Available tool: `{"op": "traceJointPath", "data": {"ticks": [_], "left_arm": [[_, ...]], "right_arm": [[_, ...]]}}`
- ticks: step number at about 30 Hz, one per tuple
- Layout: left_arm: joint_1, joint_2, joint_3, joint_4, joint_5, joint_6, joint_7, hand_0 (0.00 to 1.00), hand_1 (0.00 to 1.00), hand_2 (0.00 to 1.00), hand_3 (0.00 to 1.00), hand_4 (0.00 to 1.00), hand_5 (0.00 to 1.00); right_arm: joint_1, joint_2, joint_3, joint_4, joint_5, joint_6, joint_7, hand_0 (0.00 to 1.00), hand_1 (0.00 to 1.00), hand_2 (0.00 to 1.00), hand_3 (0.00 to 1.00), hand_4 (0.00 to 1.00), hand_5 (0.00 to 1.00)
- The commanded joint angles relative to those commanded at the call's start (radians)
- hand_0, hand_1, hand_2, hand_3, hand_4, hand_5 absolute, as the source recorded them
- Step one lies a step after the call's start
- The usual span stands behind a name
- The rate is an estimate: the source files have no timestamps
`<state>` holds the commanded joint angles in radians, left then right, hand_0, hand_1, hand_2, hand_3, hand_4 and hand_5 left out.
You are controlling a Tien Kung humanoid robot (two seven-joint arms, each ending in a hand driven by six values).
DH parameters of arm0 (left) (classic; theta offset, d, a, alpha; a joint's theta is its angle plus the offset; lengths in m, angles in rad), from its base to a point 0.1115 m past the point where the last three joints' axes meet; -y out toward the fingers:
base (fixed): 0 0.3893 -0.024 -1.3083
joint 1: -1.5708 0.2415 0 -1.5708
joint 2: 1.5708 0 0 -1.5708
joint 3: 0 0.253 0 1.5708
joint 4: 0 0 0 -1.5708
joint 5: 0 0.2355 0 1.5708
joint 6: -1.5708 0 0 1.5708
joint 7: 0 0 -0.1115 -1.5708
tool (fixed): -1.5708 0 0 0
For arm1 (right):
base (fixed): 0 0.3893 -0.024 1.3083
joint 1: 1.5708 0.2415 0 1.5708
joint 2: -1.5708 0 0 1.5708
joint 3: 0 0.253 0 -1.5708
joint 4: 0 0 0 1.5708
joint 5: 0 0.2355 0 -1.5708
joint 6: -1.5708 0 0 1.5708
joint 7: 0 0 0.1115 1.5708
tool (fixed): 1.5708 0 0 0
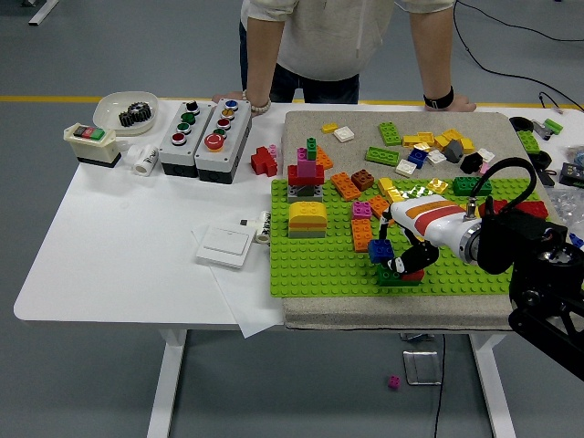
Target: Pick up the brick,pile it on top of brick,press brick,pick up the brick,pile it on top of brick,press brick
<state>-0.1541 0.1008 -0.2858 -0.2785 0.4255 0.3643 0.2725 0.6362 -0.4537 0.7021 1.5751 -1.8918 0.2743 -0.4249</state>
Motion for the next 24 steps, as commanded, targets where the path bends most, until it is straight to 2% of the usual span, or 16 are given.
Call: {"op": "traceJointPath", "data": {"ticks": [14,24], "left_arm": [[-0.003,0.0,0.007,0.0,-0.013,0.001,-0.004,0.761,0.723,0.729,0.588,0.643,0.662],[-0.005,0.0,0.009,0.0,-0.017,0.001,-0.004,0.762,0.724,0.73,0.589,0.644,0.661]], "right_arm": [[-0.018,-0.006,-0.024,0.03,-0.053,-0.02,-0.002,0.096,0.012,0.101,0.462,0.726,0.266],[-0.029,0.004,-0.037,0.017,-0.057,-0.029,-0.008,0.094,0.01,0.101,0.461,0.734,0.272]]}}
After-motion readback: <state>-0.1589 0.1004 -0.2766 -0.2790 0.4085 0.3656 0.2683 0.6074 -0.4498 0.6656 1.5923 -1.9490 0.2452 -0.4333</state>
